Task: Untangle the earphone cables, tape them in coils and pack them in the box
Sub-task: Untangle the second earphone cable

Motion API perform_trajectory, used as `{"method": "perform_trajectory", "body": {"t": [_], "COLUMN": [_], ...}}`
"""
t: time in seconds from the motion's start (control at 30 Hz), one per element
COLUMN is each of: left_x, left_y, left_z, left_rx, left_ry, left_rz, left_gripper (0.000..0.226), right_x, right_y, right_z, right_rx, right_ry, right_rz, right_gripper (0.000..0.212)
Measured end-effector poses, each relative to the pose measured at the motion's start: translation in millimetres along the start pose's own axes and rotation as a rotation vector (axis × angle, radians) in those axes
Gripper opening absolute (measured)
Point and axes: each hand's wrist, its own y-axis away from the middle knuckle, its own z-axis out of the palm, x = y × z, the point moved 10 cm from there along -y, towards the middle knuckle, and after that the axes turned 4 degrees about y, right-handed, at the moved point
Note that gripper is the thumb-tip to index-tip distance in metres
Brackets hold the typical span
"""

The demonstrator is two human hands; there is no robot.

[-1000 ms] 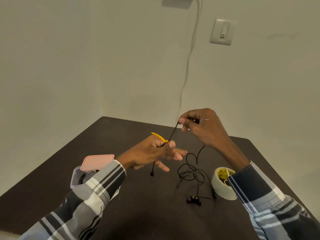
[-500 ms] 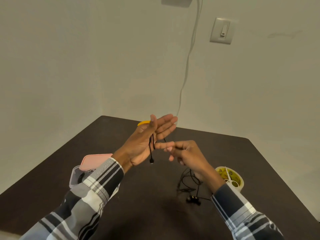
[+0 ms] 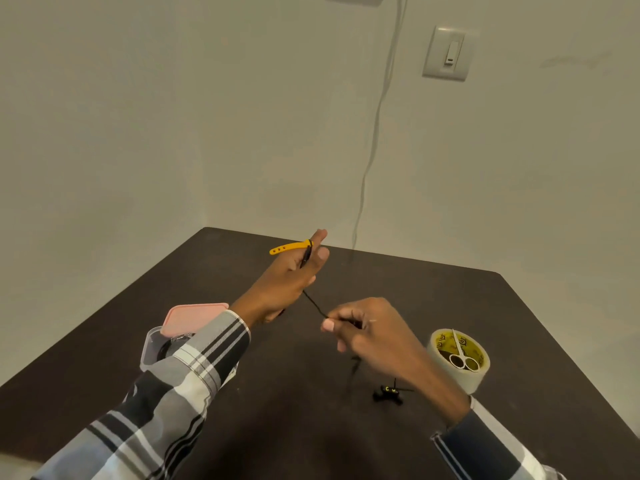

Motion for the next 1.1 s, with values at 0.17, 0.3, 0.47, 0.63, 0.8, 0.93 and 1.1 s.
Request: {"method": "perform_trajectory", "body": {"t": [0.17,0.3,0.47,0.63,0.8,0.93,1.1], "left_x": [-5,-2,-4,1,10,26,56], "left_y": [0,5,13,27,43,54,48], "left_z": [16,23,34,44,53,62,51], "left_rx": [-0.149,-0.189,-0.300,-0.389,-0.478,-0.523,-0.507], "left_ry": [-0.309,-0.412,-0.212,-0.180,-0.197,-0.063,0.198], "left_rz": [0.040,0.047,-0.042,-0.110,-0.153,-0.163,-0.058], "left_gripper": [0.070,0.071,0.073,0.068,0.044,0.041,0.044], "right_x": [-21,-33,-40,-43,-50,-43,-14], "right_y": [6,1,-10,-21,-32,-42,-52], "right_z": [-40,-80,-120,-134,-128,-116,-102], "right_rx": [0.059,0.142,0.237,0.320,0.302,0.285,0.196], "right_ry": [0.157,0.261,0.316,0.356,0.349,0.222,-0.035], "right_rz": [-0.051,-0.064,-0.096,-0.181,-0.306,-0.334,-0.270], "right_gripper": [0.018,0.014,0.012,0.010,0.006,0.004,0.008]}}
